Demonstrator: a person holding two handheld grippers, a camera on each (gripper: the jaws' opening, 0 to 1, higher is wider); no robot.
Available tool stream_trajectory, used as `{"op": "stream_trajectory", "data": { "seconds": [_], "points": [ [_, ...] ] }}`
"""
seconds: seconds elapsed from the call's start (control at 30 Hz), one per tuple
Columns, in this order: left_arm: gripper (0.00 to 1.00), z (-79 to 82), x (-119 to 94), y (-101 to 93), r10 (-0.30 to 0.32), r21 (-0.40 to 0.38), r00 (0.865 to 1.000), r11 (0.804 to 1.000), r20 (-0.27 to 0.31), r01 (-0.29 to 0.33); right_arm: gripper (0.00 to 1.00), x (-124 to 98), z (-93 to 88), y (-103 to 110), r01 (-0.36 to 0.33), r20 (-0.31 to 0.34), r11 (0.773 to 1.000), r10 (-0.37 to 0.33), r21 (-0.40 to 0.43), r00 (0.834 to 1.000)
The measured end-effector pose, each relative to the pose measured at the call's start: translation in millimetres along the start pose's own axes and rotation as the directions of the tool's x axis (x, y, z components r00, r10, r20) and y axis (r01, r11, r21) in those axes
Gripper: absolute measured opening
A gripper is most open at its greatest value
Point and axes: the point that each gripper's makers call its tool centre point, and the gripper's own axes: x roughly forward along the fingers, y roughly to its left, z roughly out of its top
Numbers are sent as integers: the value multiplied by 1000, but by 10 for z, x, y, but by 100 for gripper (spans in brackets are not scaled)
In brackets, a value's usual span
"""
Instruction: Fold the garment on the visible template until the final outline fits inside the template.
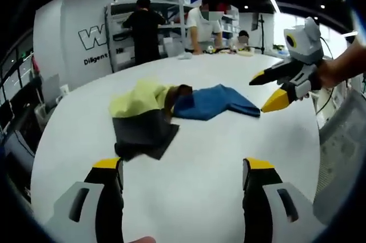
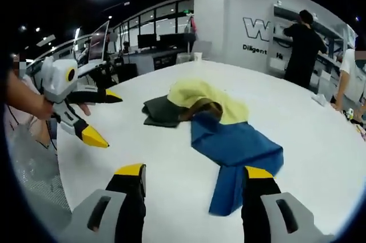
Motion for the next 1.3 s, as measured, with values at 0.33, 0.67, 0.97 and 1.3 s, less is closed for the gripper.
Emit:
{"op": "stream_trajectory", "data": {
  "seconds": [0.33, 0.67, 0.97, 1.3],
  "points": [
    [72, 152, 228, 100, -23, 12, 1000, 1000, 12, 23, 38, 319, 166, -29, -57, 3, 996, 57, 66, 998],
    [54, 206, 582, 157, -61, 69, 998, 996, 3, 61, 32, 687, 184, -191, -35, -7, 990, 36, 138, 999],
    [43, 189, 883, 207, -104, 176, 993, 978, -61, 113, 34, 1005, 157, -213, -3, -56, 989, 12, 150, 998],
    [28, 208, 1111, 373, -93, 178, 985, 977, -144, 119, 24, 1143, 2, -230, 48, -147, 995, -35, 86, 989]
  ]
}}
